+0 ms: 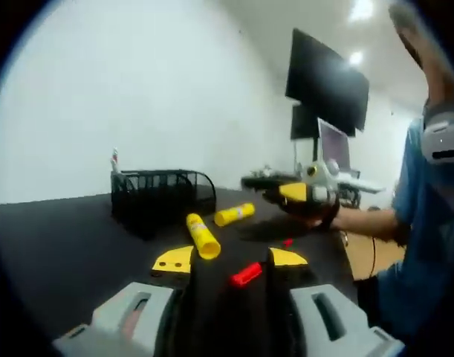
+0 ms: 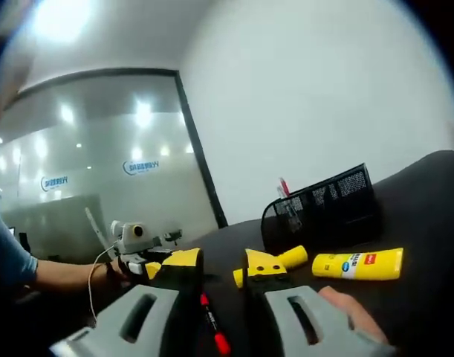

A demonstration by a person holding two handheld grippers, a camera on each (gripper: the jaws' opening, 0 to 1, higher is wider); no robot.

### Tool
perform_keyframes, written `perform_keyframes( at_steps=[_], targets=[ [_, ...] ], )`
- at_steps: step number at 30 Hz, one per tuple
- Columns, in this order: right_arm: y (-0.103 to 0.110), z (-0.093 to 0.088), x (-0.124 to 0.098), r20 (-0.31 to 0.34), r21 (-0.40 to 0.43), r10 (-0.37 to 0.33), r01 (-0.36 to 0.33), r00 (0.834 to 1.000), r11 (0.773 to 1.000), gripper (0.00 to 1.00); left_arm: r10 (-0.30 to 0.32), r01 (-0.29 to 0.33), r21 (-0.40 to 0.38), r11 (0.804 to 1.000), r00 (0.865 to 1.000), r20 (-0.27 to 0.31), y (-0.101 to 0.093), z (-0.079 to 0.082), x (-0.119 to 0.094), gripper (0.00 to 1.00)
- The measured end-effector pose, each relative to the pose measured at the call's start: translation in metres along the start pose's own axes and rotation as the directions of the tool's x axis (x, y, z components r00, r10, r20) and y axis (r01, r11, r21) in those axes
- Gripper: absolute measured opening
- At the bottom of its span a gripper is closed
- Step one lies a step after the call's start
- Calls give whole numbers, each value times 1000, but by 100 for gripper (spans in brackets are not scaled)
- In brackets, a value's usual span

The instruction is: Pick up pens and glue sticks and place them into the holder.

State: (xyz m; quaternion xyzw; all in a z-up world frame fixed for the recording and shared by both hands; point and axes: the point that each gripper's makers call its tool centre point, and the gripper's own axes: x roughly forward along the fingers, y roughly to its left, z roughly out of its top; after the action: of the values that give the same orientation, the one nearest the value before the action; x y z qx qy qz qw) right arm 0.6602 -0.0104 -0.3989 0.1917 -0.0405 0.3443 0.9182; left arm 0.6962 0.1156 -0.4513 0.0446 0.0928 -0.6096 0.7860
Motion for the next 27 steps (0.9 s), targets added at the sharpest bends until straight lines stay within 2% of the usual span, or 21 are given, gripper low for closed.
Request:
perform_keyframes(
  at_steps=[1,3,6,9,12,15,18,22,25,27],
  targets=[
    [-2,1,0,4,14,0,0,1000,1000,18,-13,14,27,1000,999,-43,1,-5,1,35],
    [-3,3,-2,14,35,1,-1,1000,999,18,-44,47,40,998,997,-58,-9,-3,5,34],
    [-3,4,-3,22,44,-2,1,1000,999,18,-79,82,60,995,996,-46,-13,1,9,26],
    [-3,4,-3,25,37,-7,6,1000,999,18,-101,103,63,993,994,-34,-14,2,13,32],
    [-3,3,-2,17,23,-12,11,1000,1000,18,-166,169,55,984,985,-50,-17,-4,16,34],
    [-3,3,-2,16,23,-10,10,1000,1000,18,-183,196,79,977,972,-145,-15,-20,23,26],
    [-3,4,-2,22,32,-13,12,1000,999,17,-215,224,59,973,968,-127,-18,-18,29,26],
    [-4,5,-3,29,48,-12,10,1000,999,17,-220,237,71,969,957,-191,-19,-29,34,26],
    [-4,5,-3,31,48,-13,12,999,999,17,-223,239,70,969,958,-183,-17,-28,35,19],
    [-4,4,-2,26,45,-13,12,1000,999,17,-213,226,69,972,964,-162,-14,-25,37,17]
  ],
)
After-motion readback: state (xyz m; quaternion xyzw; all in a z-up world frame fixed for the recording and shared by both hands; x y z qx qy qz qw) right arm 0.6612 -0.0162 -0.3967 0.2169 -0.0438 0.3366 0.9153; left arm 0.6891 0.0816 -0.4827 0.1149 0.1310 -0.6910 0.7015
